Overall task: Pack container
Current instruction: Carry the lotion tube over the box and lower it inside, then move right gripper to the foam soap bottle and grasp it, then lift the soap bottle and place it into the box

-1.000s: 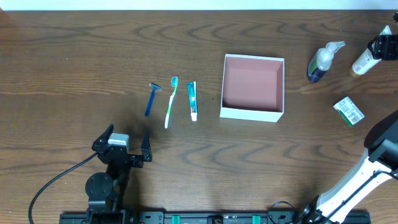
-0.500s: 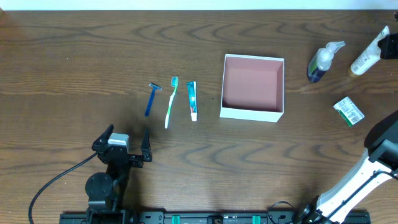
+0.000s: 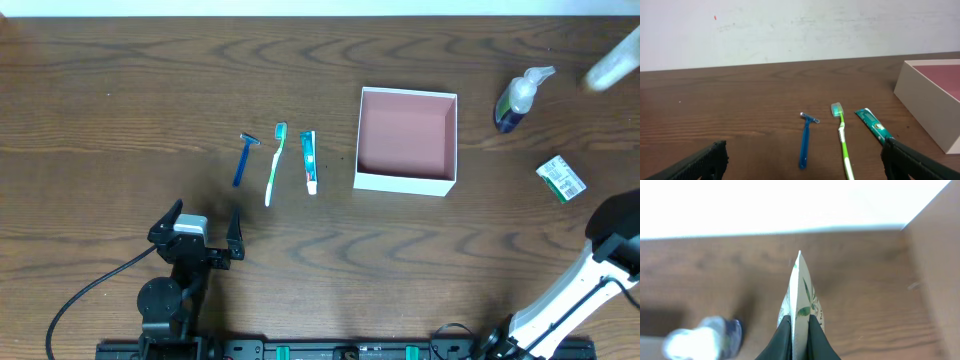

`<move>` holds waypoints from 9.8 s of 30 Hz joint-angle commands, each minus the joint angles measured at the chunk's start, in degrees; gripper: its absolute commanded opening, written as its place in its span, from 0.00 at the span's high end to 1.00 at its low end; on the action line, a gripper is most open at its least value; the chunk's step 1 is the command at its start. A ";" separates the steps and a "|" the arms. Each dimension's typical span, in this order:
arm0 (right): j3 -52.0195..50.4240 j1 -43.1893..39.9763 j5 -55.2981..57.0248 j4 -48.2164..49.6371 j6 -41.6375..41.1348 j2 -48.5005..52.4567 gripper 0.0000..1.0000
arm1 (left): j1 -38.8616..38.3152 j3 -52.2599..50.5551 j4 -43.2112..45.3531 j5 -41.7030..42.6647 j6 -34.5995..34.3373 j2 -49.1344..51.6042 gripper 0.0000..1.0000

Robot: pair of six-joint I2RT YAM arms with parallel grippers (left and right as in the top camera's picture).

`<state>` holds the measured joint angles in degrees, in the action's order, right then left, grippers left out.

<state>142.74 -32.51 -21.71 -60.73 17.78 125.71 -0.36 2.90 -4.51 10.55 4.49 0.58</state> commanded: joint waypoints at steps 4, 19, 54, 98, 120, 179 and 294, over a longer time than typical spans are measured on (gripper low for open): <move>13.79 3.10 -3.87 -2.23 -5.97 -15.02 0.99 | 0.31 -1.60 -0.81 0.42 -0.07 -0.35 0.02; 9.57 32.96 2.10 -19.87 -8.96 -17.68 0.99 | 0.31 -1.60 -0.81 0.42 -0.07 -0.35 0.02; -0.48 50.14 8.00 -11.23 -9.22 6.29 0.99 | 0.31 -1.60 -0.81 0.42 -0.07 -0.35 0.02; 12.76 44.26 21.22 -11.58 -16.39 0.48 0.23 | 0.31 -1.60 -0.81 0.42 -0.07 -0.35 0.02; 4.52 25.73 35.58 -30.36 -79.36 -3.74 0.01 | 0.31 -1.60 -0.81 0.42 -0.07 -0.35 0.02; -29.20 24.59 36.09 -0.96 -88.00 -2.67 0.02 | 0.31 -1.60 -0.81 0.42 -0.07 -0.35 0.02; -24.39 48.72 31.82 -2.73 -61.00 -12.57 0.65 | 0.31 -1.60 -0.81 0.42 -0.07 -0.35 0.02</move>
<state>117.27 15.38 8.99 -63.68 -42.11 113.03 -0.36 2.90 -4.51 10.55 4.49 0.58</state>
